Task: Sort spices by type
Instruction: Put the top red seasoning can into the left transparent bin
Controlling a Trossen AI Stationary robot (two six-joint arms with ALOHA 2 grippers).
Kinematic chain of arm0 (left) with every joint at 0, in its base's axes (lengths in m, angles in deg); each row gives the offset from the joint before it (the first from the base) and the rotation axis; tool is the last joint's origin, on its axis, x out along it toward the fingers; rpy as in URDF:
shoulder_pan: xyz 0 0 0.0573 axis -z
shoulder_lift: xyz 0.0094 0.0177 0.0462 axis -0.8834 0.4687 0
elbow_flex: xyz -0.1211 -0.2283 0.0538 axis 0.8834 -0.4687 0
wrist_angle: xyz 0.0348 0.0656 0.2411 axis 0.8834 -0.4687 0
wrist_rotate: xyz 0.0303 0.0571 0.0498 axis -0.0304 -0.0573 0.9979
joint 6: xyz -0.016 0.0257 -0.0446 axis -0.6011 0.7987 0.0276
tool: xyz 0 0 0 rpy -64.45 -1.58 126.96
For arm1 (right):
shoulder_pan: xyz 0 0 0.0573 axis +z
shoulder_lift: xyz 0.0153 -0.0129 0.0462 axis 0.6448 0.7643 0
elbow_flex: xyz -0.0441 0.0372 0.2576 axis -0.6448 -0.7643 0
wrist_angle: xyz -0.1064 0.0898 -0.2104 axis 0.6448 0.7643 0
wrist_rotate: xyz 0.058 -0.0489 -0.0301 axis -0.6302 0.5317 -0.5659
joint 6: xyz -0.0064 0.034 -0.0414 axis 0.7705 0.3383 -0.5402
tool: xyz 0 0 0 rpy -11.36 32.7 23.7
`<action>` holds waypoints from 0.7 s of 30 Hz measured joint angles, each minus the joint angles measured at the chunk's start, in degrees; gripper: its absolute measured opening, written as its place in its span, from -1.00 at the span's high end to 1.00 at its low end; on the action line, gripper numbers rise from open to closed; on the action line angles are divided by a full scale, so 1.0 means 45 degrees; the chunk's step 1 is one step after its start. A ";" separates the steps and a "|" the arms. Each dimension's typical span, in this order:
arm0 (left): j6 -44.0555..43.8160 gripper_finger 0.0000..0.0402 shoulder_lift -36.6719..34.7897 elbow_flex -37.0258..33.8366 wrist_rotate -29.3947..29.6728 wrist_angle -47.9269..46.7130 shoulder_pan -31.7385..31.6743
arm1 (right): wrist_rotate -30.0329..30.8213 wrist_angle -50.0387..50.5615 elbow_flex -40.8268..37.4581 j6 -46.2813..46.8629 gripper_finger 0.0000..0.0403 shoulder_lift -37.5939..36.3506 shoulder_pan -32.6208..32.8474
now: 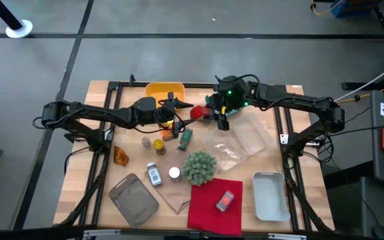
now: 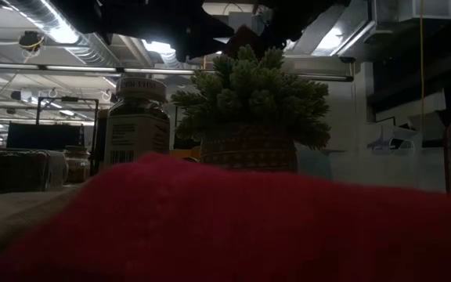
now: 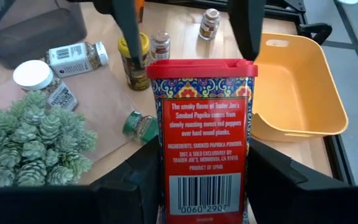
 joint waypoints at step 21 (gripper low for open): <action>-0.0010 -0.42 0.0000 0.0000 0.0005 -0.0016 0.0000 | -0.0507 -0.0933 0.0000 -0.0010 0.11 -0.0005 0.0000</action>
